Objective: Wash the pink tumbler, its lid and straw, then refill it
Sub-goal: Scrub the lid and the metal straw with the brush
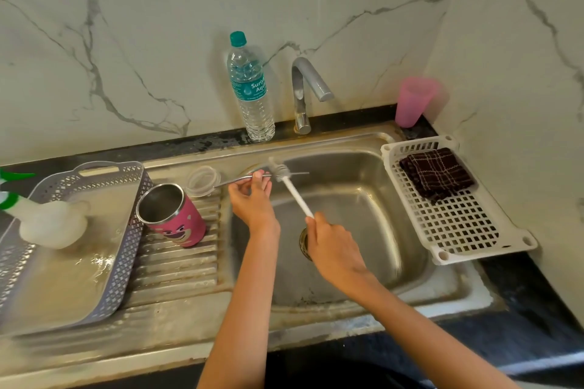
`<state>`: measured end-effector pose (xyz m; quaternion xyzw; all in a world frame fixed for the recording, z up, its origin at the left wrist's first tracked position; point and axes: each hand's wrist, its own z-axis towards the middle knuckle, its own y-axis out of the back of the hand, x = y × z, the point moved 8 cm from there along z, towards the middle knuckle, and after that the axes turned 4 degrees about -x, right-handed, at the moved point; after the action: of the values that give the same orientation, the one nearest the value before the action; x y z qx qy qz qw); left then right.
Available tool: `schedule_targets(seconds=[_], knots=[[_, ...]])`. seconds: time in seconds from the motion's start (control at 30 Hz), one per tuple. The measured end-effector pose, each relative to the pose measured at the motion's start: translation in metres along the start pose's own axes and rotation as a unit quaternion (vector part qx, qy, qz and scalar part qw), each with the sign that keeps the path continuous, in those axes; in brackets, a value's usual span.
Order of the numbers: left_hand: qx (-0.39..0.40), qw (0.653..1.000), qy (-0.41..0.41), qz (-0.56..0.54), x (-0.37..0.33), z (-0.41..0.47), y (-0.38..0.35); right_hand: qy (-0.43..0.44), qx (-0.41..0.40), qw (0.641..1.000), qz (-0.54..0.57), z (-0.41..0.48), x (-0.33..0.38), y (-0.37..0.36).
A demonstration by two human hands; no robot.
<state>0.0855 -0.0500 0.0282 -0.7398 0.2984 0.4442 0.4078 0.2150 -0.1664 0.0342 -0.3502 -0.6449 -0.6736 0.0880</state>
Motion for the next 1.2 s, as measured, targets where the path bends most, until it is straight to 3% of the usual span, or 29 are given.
schedule_targets(seconds=[0.2,0.33,0.47,0.63,0.73,0.9,1.03,1.2], knots=[[0.005,1.000,0.003,0.004,-0.001,-0.003,0.000,-0.022,0.001,1.000,0.002,0.006,-0.006,0.002],[0.009,1.000,-0.003,-0.012,-0.005,0.003,-0.002,0.011,0.000,1.000,-0.010,-0.005,0.006,-0.001],[0.016,1.000,-0.001,0.001,-0.003,-0.003,-0.001,-0.036,-0.001,0.999,0.007,0.006,-0.008,0.003],[0.022,1.000,-0.005,-0.010,-0.008,0.003,-0.004,0.005,0.000,1.000,0.010,-0.005,0.007,-0.002],[0.026,1.000,-0.005,0.005,-0.005,-0.003,0.000,-0.053,0.003,0.998,0.027,0.006,-0.007,0.001],[0.036,0.999,-0.023,-0.010,-0.008,0.002,-0.002,-0.006,0.002,1.000,0.030,-0.005,0.008,-0.002],[0.030,0.999,-0.032,-0.001,-0.005,-0.006,0.000,-0.051,0.000,0.998,0.038,0.007,-0.004,0.000],[0.033,0.999,-0.038,-0.010,-0.010,-0.003,-0.004,-0.030,0.005,0.998,0.049,-0.001,0.005,0.001]])
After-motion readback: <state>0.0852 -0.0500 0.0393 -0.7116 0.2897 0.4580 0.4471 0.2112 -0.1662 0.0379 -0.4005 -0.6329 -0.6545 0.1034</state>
